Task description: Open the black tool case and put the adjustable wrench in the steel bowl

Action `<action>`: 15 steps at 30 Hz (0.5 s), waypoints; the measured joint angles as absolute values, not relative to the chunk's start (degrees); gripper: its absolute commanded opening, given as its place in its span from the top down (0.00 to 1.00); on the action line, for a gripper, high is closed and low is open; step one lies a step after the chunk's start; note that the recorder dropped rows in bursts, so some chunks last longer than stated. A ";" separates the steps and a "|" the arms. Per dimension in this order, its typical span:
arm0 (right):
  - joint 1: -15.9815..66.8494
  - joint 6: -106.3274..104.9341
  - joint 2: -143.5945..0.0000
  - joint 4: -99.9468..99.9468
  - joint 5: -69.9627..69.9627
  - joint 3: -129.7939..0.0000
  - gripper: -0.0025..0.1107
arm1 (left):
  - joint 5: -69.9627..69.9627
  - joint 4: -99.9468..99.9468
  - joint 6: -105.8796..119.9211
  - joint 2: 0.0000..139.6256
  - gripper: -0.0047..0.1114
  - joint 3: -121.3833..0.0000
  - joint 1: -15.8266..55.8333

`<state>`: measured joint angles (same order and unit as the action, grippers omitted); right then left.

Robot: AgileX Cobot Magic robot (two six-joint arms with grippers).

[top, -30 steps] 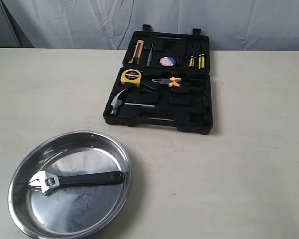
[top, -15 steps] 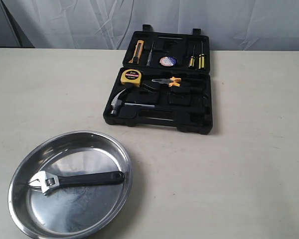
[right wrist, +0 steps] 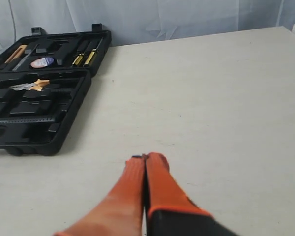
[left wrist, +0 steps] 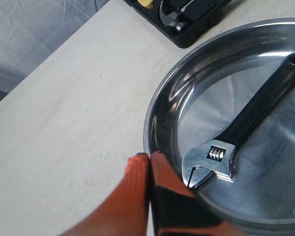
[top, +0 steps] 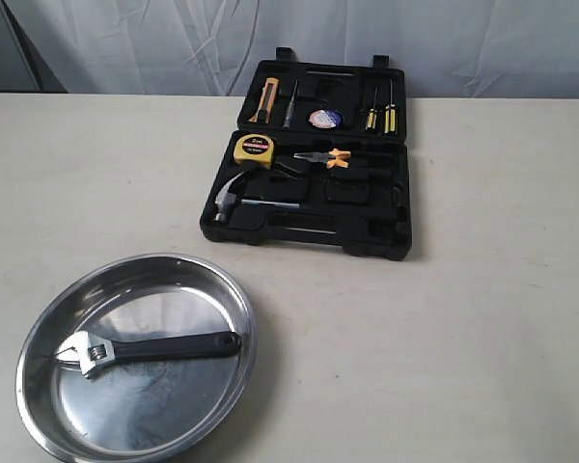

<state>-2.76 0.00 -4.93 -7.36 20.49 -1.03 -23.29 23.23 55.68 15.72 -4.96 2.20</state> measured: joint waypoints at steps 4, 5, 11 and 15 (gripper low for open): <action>-2.76 0.00 -4.31 -7.36 20.19 -0.27 0.99 | -23.29 23.23 55.68 15.72 0.96 -4.96 2.20; -2.76 0.31 -4.08 -7.36 20.07 -0.27 0.99 | -23.29 23.23 55.68 15.72 0.96 -4.96 2.20; -2.76 0.54 -3.78 -7.36 19.57 -0.27 0.99 | -23.29 23.23 55.68 15.72 0.96 -4.96 2.20; -2.76 0.54 -3.78 -7.36 19.47 -0.27 0.99 | -23.29 23.23 55.68 15.72 0.96 -4.96 2.20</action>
